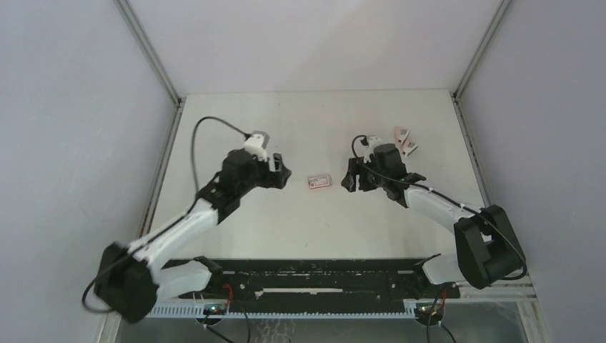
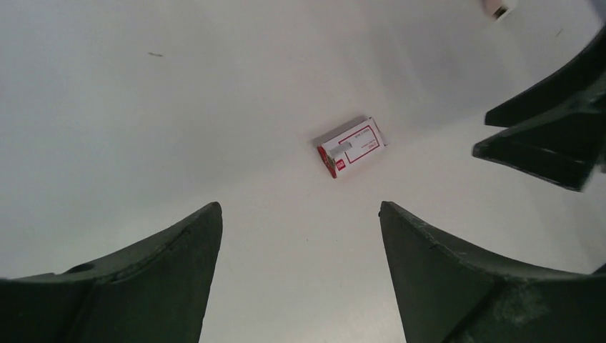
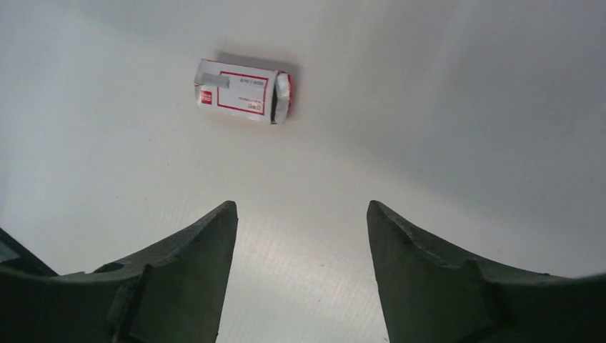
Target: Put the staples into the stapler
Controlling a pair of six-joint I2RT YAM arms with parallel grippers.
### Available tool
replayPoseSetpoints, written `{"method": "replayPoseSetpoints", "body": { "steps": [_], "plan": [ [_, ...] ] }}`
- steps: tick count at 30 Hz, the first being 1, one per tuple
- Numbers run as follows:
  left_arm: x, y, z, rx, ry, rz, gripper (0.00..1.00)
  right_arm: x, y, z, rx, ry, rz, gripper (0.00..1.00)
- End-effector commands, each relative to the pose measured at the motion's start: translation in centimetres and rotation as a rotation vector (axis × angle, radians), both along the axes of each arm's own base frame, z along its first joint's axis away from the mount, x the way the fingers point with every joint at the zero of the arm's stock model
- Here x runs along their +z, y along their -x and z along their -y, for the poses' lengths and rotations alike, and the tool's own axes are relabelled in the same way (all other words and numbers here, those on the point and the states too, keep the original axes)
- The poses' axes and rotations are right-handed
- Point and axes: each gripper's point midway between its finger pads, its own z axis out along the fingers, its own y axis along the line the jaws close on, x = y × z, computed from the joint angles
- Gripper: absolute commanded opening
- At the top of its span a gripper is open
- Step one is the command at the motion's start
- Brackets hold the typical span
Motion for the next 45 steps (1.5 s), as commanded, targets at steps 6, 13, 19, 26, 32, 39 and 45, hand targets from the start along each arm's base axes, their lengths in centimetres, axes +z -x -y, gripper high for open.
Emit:
{"method": "replayPoseSetpoints", "body": {
  "steps": [6, 13, 19, 26, 32, 39, 45],
  "plan": [
    [-1.5, -8.1, 8.5, -0.193, -0.033, -0.071, 0.76, -0.2, -1.8, -2.4, -0.003, -0.287, -0.104, 0.47],
    [-6.5, -7.2, 10.0, -0.214, 0.055, -0.257, 0.65, -1.4, -3.8, -3.7, -0.036, -0.317, -0.186, 0.34],
    [-9.3, -6.5, 11.1, -0.236, 0.155, -0.341, 0.54, -2.0, -5.1, -4.4, -0.054, -0.318, -0.219, 0.29],
    [-11.8, -6.4, 10.1, -0.172, 0.183, -0.369, 0.47, -3.2, -5.8, -5.4, -0.057, -0.323, -0.263, 0.26],
    [-13.3, -5.8, 10.7, -0.202, 0.203, -0.405, 0.42, -4.2, -5.7, -5.9, -0.054, -0.328, -0.299, 0.22],
    [-14.2, -6.0, 10.6, -0.196, 0.185, -0.414, 0.36, -5.0, -5.6, -6.2, -0.049, -0.325, -0.325, 0.19],
    [-15.1, -5.9, 10.4, -0.186, 0.166, -0.434, 0.33, -5.7, -5.5, -6.3, -0.051, -0.326, -0.349, 0.19]
  ]
}}
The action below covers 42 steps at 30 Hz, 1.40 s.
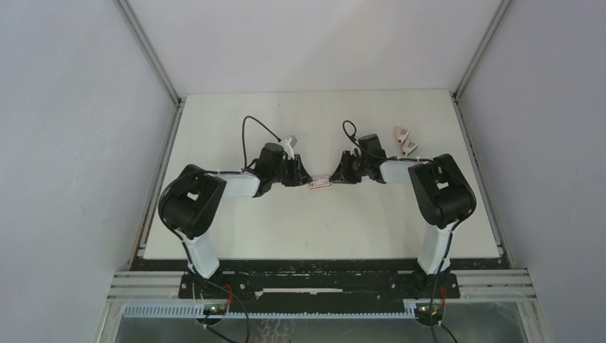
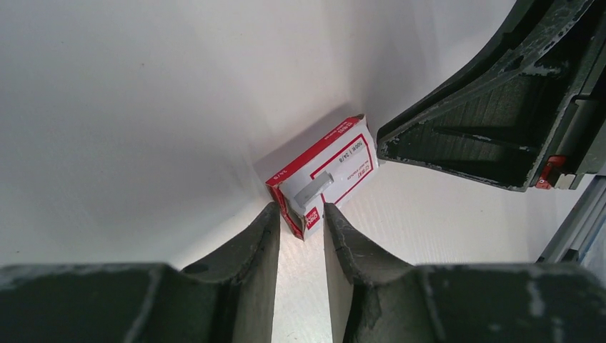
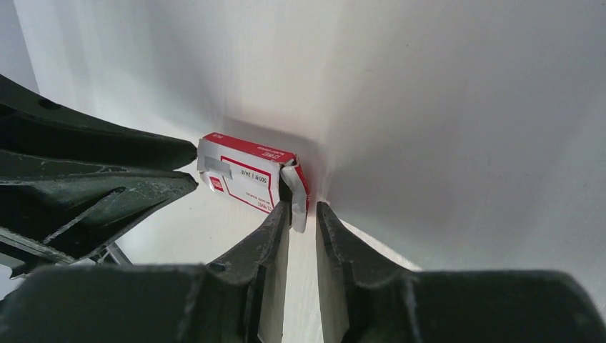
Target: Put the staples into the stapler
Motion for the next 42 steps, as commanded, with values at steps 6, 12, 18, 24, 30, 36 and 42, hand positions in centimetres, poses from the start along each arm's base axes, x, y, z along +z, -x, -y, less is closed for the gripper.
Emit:
{"method": "replayPoseSetpoints", "body": {
  "steps": [6, 12, 18, 24, 30, 36, 42],
  "plan": [
    [-0.8, -0.1, 0.0, -0.003, -0.002, -0.005, 0.28, 0.9, -1.2, -0.8, 0.0, -0.029, 0.02, 0.17],
    [-1.0, -0.1, 0.0, -0.004, -0.003, -0.014, 0.23, 0.8, -1.0, -1.1, 0.004, -0.053, 0.001, 0.14],
    [-1.3, 0.1, 0.2, -0.01, 0.003, -0.029, 0.18, 1.0, -0.8, -1.4, 0.015, -0.073, -0.007, 0.13],
    [-1.3, 0.1, 0.3, -0.011, 0.006, -0.031, 0.13, 1.1, -0.9, -1.6, 0.021, -0.097, -0.013, 0.07],
    [-0.8, -0.1, -0.3, -0.009, -0.029, 0.005, 0.19, 1.2, -1.0, -0.9, 0.021, -0.079, -0.003, 0.0],
    [2.2, -0.5, -2.6, -0.006, -0.132, 0.188, 0.47, 1.1, 0.2, 0.5, 0.081, -0.028, -0.025, 0.0],
    [5.5, 1.1, -1.7, -0.187, -0.2, 0.426, 0.65, 0.7, 2.6, 0.6, 0.235, -0.03, -0.089, 0.0]
  ]
}}
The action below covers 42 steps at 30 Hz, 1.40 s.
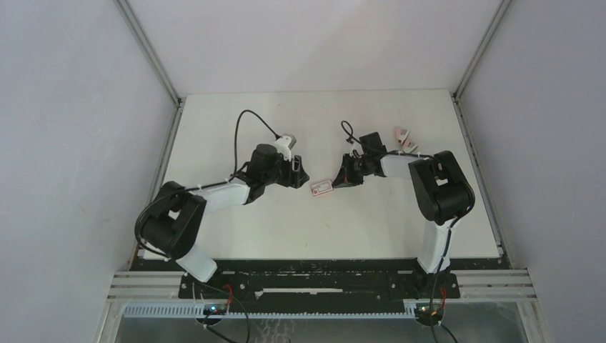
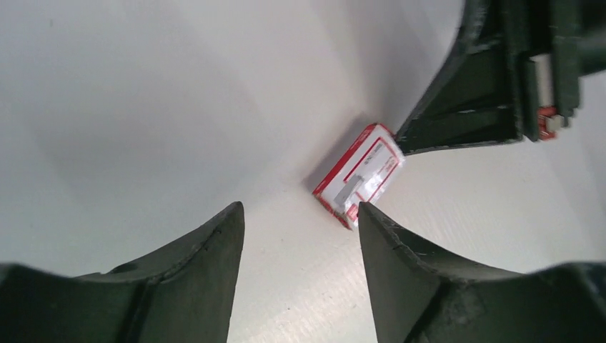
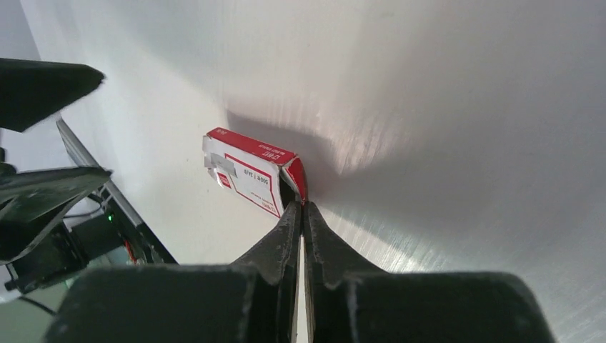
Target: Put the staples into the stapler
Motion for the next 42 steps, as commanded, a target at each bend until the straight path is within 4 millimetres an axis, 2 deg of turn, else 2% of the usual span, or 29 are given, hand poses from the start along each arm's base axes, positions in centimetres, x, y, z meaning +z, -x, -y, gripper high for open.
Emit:
{"method": "replayPoseSetpoints", "body": {
  "steps": [1, 11, 18, 28, 37, 42],
  "plan": [
    [3.1, 1.0, 1.2, -0.181, -0.073, 0.23, 0.66, 1.2, 1.4, -0.1, 0.139, -0.028, 0.004, 0.0],
    [1.8, 3.6, 5.5, -0.401, -0.083, 0.248, 0.69, 2.4, 2.3, -0.9, 0.21, -0.047, 0.027, 0.0],
    [-0.3, 3.6, 5.9, -0.424, -0.172, 0.222, 0.69, 2.5, 2.3, -1.0, 0.216, -0.051, 0.029, 0.0],
    [-2.1, 4.3, 6.9, -0.482, -0.252, 0.198, 0.7, 2.3, 2.2, -0.9, 0.212, -0.048, 0.028, 0.0],
    [-3.2, 4.8, 7.3, -0.52, -0.349, 0.214, 0.64, 2.2, 2.2, -0.9, 0.211, -0.048, 0.027, 0.0],
    [-3.6, 4.9, 7.2, -0.525, -0.423, 0.241, 0.57, 2.1, 2.0, -0.8, 0.206, -0.045, 0.029, 0.0]
  ]
}}
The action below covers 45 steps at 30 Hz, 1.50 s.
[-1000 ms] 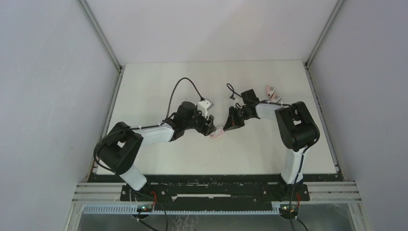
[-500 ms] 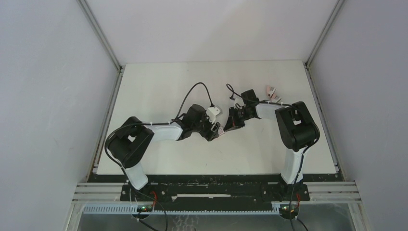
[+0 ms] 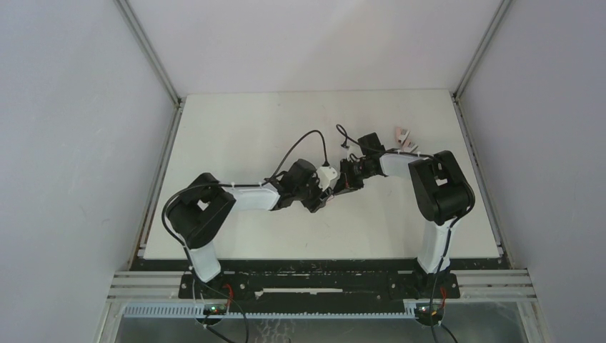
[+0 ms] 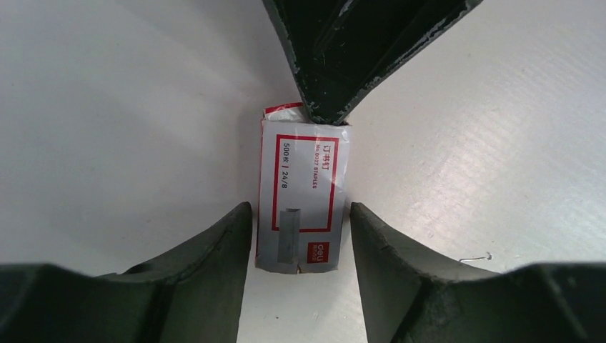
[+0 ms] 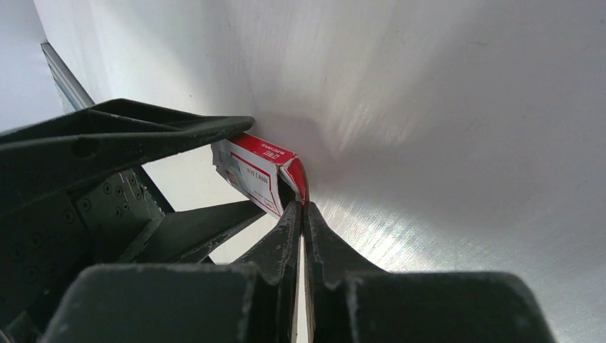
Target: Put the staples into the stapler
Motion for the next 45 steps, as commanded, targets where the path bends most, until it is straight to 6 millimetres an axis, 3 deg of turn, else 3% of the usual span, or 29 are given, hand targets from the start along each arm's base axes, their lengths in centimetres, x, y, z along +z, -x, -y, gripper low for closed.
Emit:
{"method": "replayPoseSetpoints", "body": {
  "steps": [1, 16, 45],
  "plan": [
    [1.1, -1.0, 0.9, -0.023, -0.045, 0.088, 0.56, 1.6, -1.3, -0.6, 0.018, -0.033, 0.071, 0.0],
    [0.7, -0.6, 0.9, -0.05, -0.083, 0.083, 0.46, 1.5, -2.0, 0.5, -0.029, -0.009, 0.095, 0.0],
    [0.4, -0.4, 0.4, -0.056, -0.126, 0.076, 0.49, 1.3, -3.7, 3.9, -0.167, 0.071, 0.142, 0.0]
  ]
}}
